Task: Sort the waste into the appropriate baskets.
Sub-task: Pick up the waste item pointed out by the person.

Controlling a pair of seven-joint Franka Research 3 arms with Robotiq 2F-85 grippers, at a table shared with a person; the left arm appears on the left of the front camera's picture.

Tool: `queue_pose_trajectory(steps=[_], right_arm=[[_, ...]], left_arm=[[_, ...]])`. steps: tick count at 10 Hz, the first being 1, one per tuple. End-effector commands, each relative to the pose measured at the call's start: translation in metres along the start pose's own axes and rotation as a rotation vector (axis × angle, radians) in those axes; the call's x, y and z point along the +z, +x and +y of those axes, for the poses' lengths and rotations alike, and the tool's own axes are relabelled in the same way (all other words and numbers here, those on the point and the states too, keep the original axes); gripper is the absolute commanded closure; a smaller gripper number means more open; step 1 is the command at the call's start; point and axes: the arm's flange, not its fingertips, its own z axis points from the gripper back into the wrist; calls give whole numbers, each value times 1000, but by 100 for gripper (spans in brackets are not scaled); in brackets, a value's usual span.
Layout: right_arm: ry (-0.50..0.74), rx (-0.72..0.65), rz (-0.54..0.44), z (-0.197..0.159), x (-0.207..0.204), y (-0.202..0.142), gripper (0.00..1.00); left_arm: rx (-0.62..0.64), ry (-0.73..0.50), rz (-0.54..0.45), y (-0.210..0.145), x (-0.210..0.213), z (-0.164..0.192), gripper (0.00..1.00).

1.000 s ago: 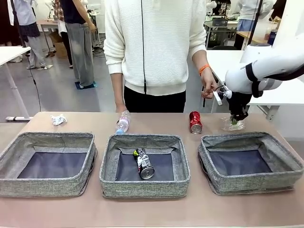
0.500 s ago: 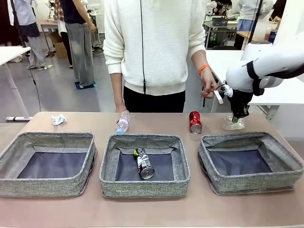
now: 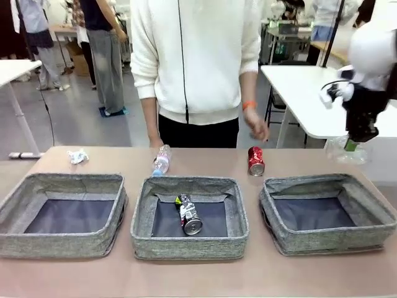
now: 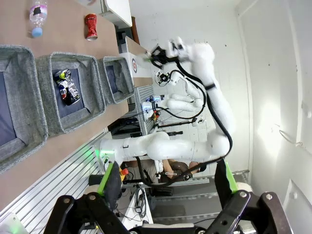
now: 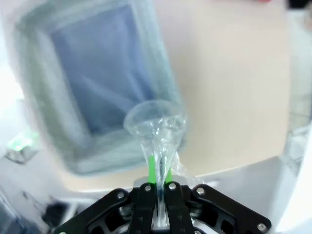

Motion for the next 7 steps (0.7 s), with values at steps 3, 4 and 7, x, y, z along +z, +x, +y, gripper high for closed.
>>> queue_pose_trajectory(steps=[3,4,7], right_arm=[[151,-291,-231,90,28,40,100],[196,-263,-228,90,20,46,100],[127,-233,-222,105,54,21,100]], left_arm=[[-18,-21,-1,0,0,-2,0],[-18,-21,-1,0,0,-2,0],[-18,-21,-1,0,0,-2,0]])
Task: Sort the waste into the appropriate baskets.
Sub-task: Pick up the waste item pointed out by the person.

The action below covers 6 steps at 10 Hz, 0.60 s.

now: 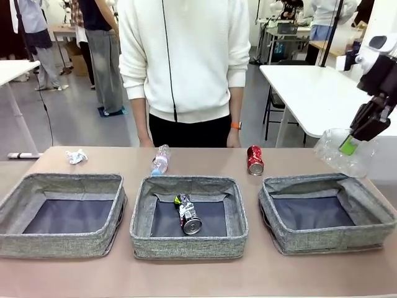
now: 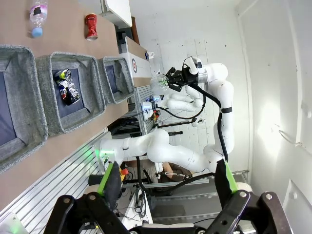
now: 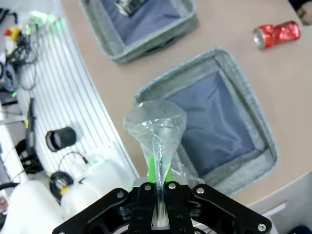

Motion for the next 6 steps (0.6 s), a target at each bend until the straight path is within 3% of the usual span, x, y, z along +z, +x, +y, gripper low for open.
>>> queue_pose_trajectory(steps=[1,2,3,4,6], right_arm=[[16,2,6,1,-8,5,99],[26,107,-59,15,-9,28,99],[-62,69,-25,34,-1,63,99],[-99,45,-93,49,8,94,99],[-78,-73,-34,91,16,158,99]], left_arm=[[-19,-20,-1,0,0,-2,0],[-19,-20,-1,0,0,-2,0],[-19,-20,-1,0,0,-2,0],[-19,-20,-1,0,0,-2,0],[-19,-20,-1,0,0,-2,0]])
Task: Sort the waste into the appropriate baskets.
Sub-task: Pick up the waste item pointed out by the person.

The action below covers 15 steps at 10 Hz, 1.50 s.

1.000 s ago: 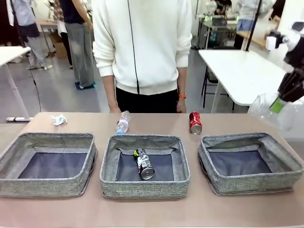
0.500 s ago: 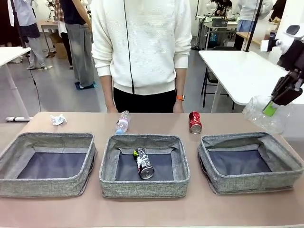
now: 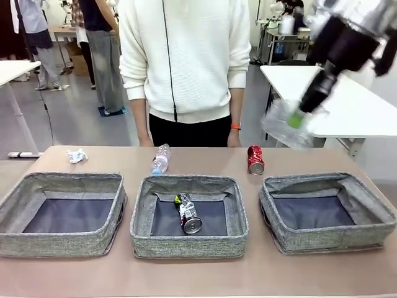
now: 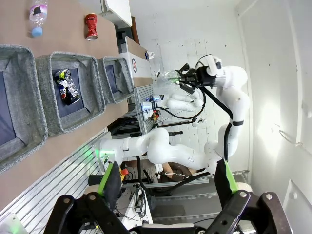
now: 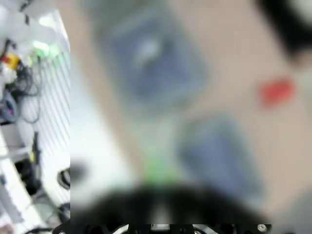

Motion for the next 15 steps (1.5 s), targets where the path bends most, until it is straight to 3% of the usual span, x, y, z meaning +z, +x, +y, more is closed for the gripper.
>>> queue_pose_trajectory(steps=[1,3,4,5,6,7,8,10,15], right_arm=[[6,-215,66,24,5,58,99],[8,-441,-18,61,21,111,99],[-6,-577,9,78,34,130,99],[-123,-696,8,98,51,148,99],[-254,-706,56,120,66,166,99],[-297,-610,132,142,76,184,99],[-312,-563,131,163,85,202,99],[-331,-601,220,181,81,223,99],[-281,-653,181,182,79,251,99]], left_arm=[[-19,-20,-1,0,0,-2,0],[-19,-20,-1,0,0,-2,0],[-19,-20,-1,0,0,-2,0],[-19,-20,-1,0,0,-2,0],[-19,-20,-1,0,0,-2,0],[-19,-20,-1,0,0,-2,0],[-19,-20,-1,0,0,-2,0],[-19,-20,-1,0,0,-2,0],[-19,-20,-1,0,0,-2,0]])
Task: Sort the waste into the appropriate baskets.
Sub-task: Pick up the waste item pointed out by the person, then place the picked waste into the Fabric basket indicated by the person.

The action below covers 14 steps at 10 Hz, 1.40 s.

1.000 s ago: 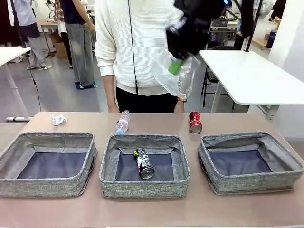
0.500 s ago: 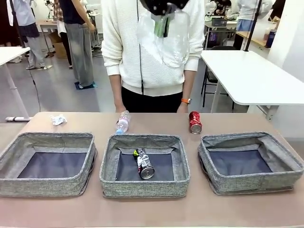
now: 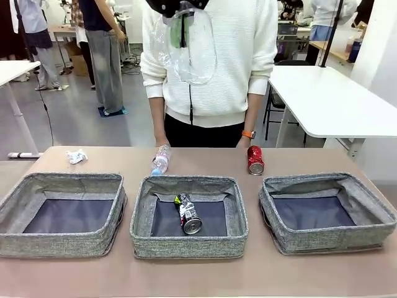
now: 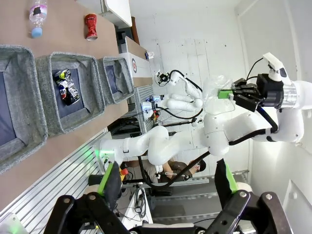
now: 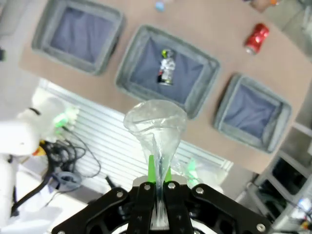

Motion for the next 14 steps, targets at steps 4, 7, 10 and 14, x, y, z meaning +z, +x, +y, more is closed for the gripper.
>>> queue_pose_trajectory(steps=[4,7,10,14], right_arm=[[23,-33,-10,2,7,1,99],[23,-33,-10,2,7,1,99],[23,-33,-10,2,7,1,99],[23,-33,-10,2,7,1,99]], left_arm=[[-19,-19,-1,0,0,-2,0],[-19,-19,-1,0,0,-2,0],[-19,-19,-1,0,0,-2,0],[-19,-19,-1,0,0,-2,0]])
